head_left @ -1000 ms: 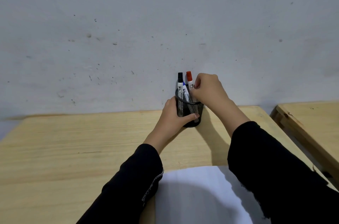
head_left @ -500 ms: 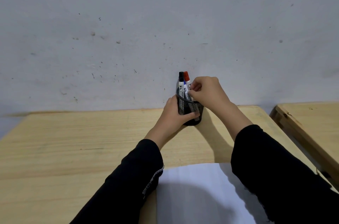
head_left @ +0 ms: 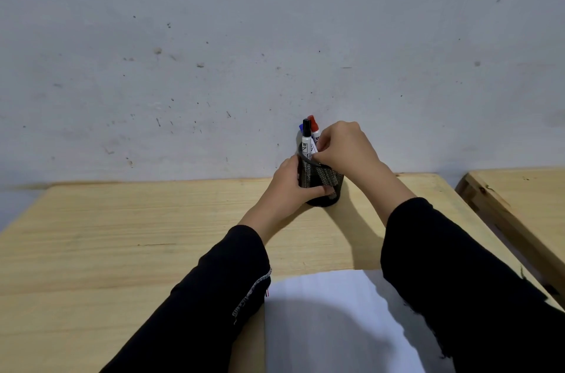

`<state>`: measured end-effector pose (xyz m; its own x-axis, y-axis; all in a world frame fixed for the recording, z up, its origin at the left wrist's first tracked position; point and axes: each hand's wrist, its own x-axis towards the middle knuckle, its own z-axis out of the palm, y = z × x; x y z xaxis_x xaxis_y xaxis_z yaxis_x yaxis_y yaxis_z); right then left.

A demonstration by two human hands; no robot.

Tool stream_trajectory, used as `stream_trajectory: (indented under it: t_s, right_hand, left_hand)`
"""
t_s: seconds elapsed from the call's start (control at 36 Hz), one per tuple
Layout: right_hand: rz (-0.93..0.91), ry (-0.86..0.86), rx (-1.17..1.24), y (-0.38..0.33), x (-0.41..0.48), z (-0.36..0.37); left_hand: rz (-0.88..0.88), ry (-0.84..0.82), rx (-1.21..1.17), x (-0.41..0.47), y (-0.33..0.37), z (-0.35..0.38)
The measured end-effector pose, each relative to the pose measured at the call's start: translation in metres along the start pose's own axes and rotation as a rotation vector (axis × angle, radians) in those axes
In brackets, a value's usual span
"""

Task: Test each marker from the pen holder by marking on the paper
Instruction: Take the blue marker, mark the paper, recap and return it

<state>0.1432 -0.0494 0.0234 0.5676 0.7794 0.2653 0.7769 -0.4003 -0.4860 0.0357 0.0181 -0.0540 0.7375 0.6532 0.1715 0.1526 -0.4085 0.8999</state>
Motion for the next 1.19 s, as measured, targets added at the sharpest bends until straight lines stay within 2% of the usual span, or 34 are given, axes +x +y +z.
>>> stream_trajectory:
  t_s: [0.14,0.28,0.5,0.67,0.75,0.92,1.08,1.19]
  right_hand:
    - [0.025,-0.018,0.068,0.002,0.002,0.002]
    - [0.056,0.040,0.217,0.003,-0.003,-0.006]
    - [-0.008,0.297,0.618,0.000,-0.022,-0.028]
    - [-0.137,0.436,0.707,-0.015,-0.047,-0.049]
    - [-0.191,0.422,0.713,-0.023,-0.064,-0.056]
    - [-0.260,0.303,0.681,-0.031,-0.107,-0.055]
    - [-0.324,0.164,0.547,-0.033,-0.147,-0.036]
    - [-0.364,0.071,0.454,-0.035,-0.165,-0.029]
  left_hand:
    - [-0.004,-0.005,-0.003,-0.001,0.003,0.000]
    - [0.003,-0.003,0.008,-0.005,0.007,0.000]
    - [-0.043,0.039,0.108,-0.012,0.017,-0.003]
    - [-0.060,0.045,0.036,-0.026,0.038,-0.006]
    - [-0.089,0.060,-0.029,-0.039,0.051,-0.015]
    - [0.000,0.161,-0.064,-0.070,0.077,-0.048]
    - [0.098,0.153,-0.288,-0.116,0.109,-0.067]
    - [0.162,0.126,-0.280,-0.142,0.117,-0.071]
